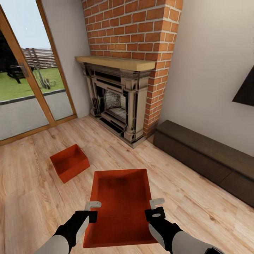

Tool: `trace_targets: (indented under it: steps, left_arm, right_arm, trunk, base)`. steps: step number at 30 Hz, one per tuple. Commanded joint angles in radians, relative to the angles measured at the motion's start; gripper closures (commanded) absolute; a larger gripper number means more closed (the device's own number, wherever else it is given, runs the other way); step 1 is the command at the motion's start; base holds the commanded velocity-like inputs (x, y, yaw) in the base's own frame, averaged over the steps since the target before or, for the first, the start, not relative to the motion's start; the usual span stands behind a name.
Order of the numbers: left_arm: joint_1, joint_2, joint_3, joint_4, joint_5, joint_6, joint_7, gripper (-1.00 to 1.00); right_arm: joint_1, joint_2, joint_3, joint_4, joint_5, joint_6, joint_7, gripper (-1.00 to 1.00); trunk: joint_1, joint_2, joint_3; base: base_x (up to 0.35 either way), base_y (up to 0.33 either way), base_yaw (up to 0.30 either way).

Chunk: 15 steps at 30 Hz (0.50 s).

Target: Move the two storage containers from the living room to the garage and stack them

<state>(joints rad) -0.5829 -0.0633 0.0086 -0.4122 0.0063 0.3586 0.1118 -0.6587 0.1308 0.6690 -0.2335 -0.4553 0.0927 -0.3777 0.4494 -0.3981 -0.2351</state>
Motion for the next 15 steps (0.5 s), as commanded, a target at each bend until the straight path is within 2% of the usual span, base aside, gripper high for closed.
trace_targets:
  steps: [1, 15]
  left_arm:
    - [0.000, -0.003, -0.002, 0.000, 0.014, 0.005, 0.003, 1.00]
    - [0.000, -0.003, -0.001, -0.002, 0.014, 0.005, 0.003, 1.00]
  right_arm:
    - [-0.001, 0.004, 0.006, -0.027, 0.002, 0.007, -0.002, 1.00]
    - [-0.001, 0.004, 0.006, -0.027, 0.001, 0.007, -0.002, 1.00]
  trunk:
    - [0.001, -0.002, 0.000]
    - [0.001, -0.002, 0.021]
  base:
    - [0.000, 0.000, 0.000]
    - [0.000, 0.000, 0.000]
